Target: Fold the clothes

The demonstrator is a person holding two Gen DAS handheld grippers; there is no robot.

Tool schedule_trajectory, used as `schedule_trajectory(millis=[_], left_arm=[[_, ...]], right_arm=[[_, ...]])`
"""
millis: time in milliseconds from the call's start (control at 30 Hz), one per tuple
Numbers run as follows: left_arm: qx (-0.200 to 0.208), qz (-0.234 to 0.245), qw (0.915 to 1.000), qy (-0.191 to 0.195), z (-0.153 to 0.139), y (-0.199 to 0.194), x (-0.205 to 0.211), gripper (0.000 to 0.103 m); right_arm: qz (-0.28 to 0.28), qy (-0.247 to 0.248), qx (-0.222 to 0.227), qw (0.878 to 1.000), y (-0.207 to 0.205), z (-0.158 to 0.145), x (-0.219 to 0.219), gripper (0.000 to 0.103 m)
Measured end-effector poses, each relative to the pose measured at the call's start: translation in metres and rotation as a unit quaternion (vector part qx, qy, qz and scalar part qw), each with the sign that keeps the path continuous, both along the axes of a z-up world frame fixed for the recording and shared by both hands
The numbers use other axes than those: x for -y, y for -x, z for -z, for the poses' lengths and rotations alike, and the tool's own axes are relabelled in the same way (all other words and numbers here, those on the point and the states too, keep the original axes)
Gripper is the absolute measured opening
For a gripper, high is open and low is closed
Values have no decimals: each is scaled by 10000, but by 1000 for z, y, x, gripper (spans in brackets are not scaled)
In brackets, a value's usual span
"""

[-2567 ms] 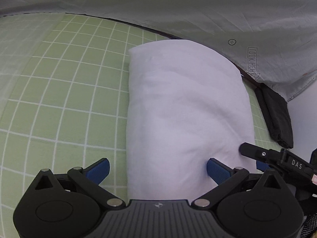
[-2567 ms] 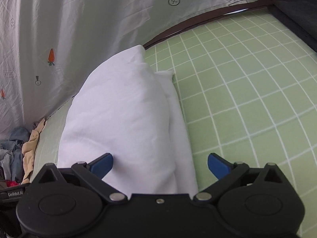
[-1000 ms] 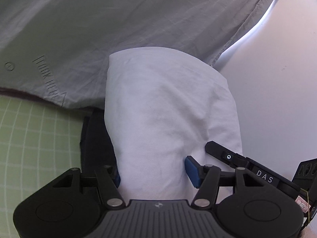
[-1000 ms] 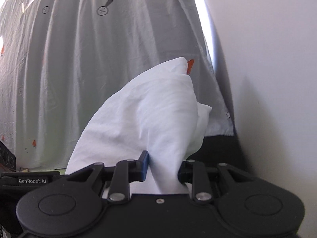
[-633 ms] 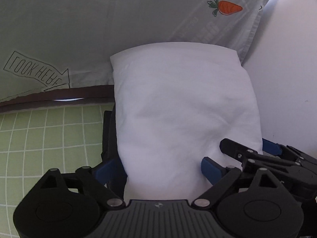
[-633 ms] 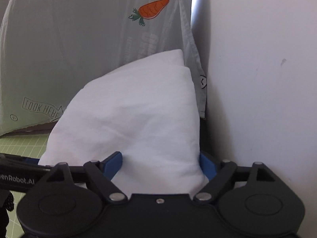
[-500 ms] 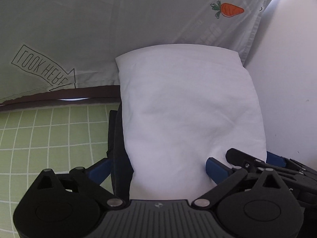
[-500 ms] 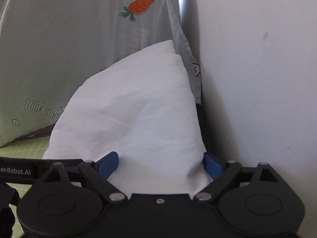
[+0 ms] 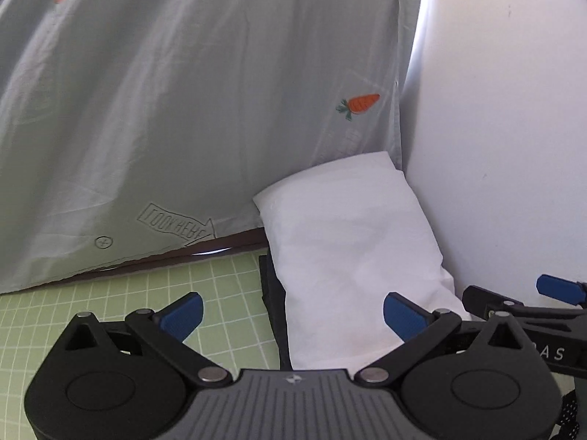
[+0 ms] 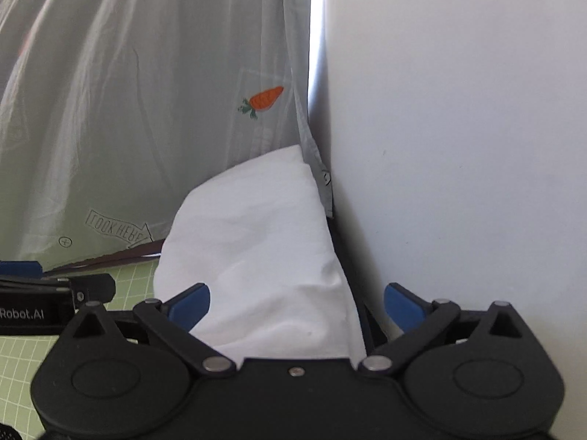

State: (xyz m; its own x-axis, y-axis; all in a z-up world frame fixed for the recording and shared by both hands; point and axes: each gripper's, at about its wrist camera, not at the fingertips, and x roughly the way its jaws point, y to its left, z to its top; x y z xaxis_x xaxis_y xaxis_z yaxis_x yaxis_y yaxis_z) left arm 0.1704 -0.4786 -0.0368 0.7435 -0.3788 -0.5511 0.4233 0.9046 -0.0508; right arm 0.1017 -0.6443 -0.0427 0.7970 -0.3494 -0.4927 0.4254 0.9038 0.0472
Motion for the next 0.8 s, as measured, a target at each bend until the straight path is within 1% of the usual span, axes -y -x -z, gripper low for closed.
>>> schedule_trajectory(millis=[67,100,167,200,267,300,433,567,700,800], left_arm=[[-95,262,9994,212,-6,20,-11,103],[-139,392,9989,238,-7,29,-14,103],[-87,557,9983,111,-8,49,-18,103],[-25,612,9981,35,-8,60,-21,103],[22,696,9976,-33,-8,79,-26,103],[-30,728,9973,-35,-7,87,-30,103],[-231,779,9967,-19,-1,118,-46,103],[-307,776,9964,-125,7,144,-57,103],[-494,711,9962,-102,17,163,-67,103],[-587,664,9960,-81,22,173,-72,103]], right_arm=[[179,109,98,9997,23,-9,-15,103],[268,164,147,9994,34,-14,-23,103],[448,261,226,9984,56,-23,-39,103],[532,252,188,9981,67,-25,-48,103],[642,130,81,9978,85,-24,-61,102],[677,56,39,9977,95,-23,-66,103],[569,-199,-121,9981,122,-15,-79,103],[493,-204,-339,9980,150,-6,-96,103],[355,-309,-495,9977,170,2,-104,103],[275,-336,-560,9975,177,6,-107,103]])
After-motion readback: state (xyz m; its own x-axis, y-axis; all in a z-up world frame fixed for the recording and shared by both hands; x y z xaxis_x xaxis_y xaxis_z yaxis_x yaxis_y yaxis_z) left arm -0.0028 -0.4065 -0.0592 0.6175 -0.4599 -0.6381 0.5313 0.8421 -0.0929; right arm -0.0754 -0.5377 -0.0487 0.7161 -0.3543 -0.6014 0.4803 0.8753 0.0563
